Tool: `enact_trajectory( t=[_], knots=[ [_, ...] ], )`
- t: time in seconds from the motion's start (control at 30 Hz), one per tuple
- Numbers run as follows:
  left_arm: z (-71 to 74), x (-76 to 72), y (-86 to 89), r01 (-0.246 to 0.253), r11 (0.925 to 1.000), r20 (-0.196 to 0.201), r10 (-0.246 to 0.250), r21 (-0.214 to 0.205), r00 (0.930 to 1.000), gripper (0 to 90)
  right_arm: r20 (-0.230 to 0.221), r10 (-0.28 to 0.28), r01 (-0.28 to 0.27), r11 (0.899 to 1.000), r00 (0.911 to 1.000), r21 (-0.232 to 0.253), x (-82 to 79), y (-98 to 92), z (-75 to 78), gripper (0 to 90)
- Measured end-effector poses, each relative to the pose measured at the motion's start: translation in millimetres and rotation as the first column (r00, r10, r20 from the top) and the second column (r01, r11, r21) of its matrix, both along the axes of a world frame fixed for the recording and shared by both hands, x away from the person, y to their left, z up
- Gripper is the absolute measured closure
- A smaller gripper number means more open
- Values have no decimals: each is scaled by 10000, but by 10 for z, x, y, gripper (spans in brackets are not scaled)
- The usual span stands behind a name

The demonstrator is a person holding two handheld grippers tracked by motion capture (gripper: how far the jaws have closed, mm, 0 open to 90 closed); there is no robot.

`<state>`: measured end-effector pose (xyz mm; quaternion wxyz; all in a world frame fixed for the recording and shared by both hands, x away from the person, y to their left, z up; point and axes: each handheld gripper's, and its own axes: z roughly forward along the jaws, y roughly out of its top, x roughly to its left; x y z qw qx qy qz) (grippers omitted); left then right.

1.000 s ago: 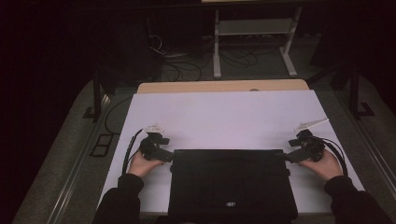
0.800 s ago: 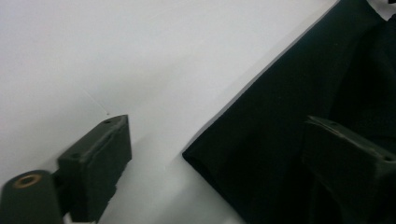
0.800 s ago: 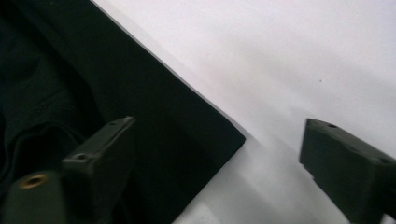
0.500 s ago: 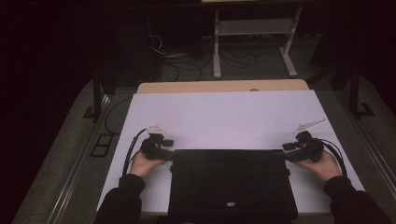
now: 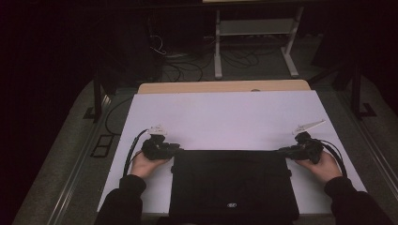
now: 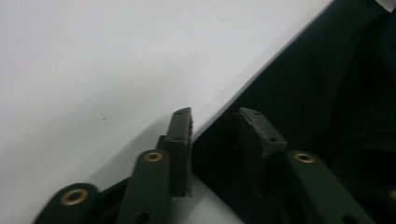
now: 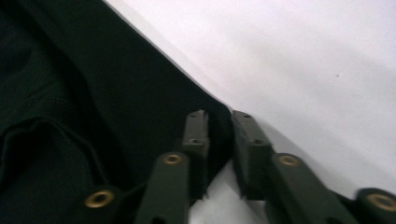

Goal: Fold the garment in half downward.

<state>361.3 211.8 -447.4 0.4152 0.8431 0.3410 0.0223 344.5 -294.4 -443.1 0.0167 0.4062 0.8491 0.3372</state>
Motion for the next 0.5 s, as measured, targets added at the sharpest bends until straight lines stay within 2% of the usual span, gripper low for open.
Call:
enact_trajectory(
  t=[0.03,0.17,0.23,0.37,0.5],
  knots=[
    [-1,-6,-14,38,9999,33,-38,122,10000,701,-1,35,-35,10000,10000,19,1,4,-2,828],
    [22,-23,-55,105,9982,154,-114,589,9998,856,-6,29,-29,10000,10000,-46,-9,23,9,847],
    [46,-18,-57,231,9968,150,-243,764,9996,871,1,2,-2,10000,10000,-48,-13,23,10,851],
    [81,-26,-51,220,9967,137,-231,776,9996,880,-122,-169,170,9998,9998,78,-19,13,6,852],
    [129,-51,-62,299,9925,495,-360,1188,9981,883,-134,-277,278,9996,9995,52,-37,22,11,855]
  ],
)
